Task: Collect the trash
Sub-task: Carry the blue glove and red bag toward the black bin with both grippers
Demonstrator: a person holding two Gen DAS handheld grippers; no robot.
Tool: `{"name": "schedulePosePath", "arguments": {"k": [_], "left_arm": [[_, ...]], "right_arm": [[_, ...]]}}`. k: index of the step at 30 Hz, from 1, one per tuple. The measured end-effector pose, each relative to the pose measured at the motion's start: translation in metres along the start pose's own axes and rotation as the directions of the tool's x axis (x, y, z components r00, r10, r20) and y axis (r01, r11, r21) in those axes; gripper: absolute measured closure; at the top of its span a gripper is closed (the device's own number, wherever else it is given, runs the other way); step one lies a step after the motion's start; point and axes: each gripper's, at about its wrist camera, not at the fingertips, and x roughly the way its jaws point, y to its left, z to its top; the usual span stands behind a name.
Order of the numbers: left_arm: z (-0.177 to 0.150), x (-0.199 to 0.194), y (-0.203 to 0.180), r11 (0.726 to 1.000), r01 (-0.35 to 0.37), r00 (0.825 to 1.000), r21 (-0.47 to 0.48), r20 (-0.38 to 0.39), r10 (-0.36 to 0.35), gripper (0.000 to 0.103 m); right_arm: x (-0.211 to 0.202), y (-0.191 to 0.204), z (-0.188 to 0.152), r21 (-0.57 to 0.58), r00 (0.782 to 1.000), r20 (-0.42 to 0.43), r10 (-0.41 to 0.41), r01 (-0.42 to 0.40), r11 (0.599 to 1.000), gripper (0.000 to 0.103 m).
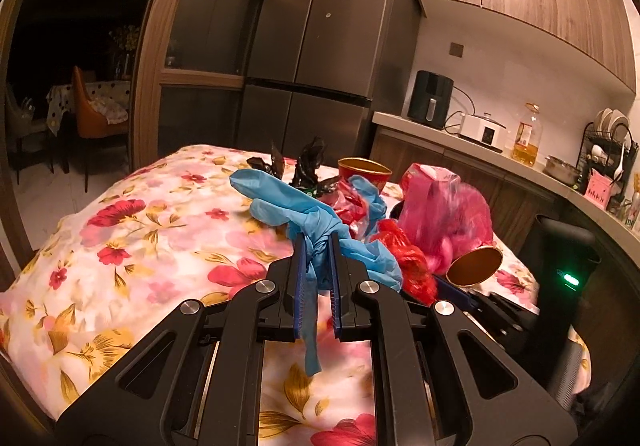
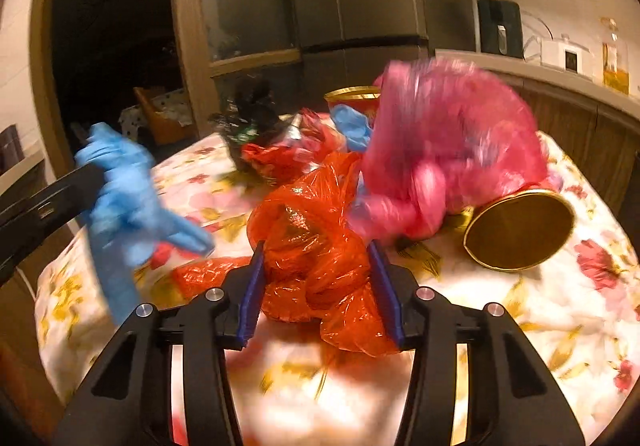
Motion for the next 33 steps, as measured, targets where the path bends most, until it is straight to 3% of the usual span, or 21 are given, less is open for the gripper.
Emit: {"name": "schedulePosePath", "arguments": {"k": [3, 13, 26, 33], "left_arm": [[0.001, -0.003, -0.005, 1.000, 0.005, 1.000, 0.004, 0.005, -0.005, 0.093], [-0.002, -0.010, -0.026, 0.999, 0.045, 0.999, 0.016, 0.001, -0.045, 0.093], [-0.007, -0.018, -0.052, 0.995, 0.072, 0.997, 0.063, 0.001, -0.072, 0.093], [-0.006, -0.020, -0.062, 0.993, 0.089, 0.996, 0.080, 0.002, -0.089, 0.093]], "right_arm": [[-0.028, 0.003, -0.005, -0.029, 0.999, 0.026, 0.031, -0.030, 0.999, 0.054], [-0.094, -0.015, -0.021, -0.040, 0.996, 0.085, 0.017, -0.014, 0.999, 0.054], [-0.137, -0.026, -0.033, -0.044, 0.990, 0.125, 0.061, -0.056, 0.997, 0.054], [-0.159, -0.040, -0.027, -0.004, 0.983, 0.184, 0.026, -0.026, 1.000, 0.054]]}}
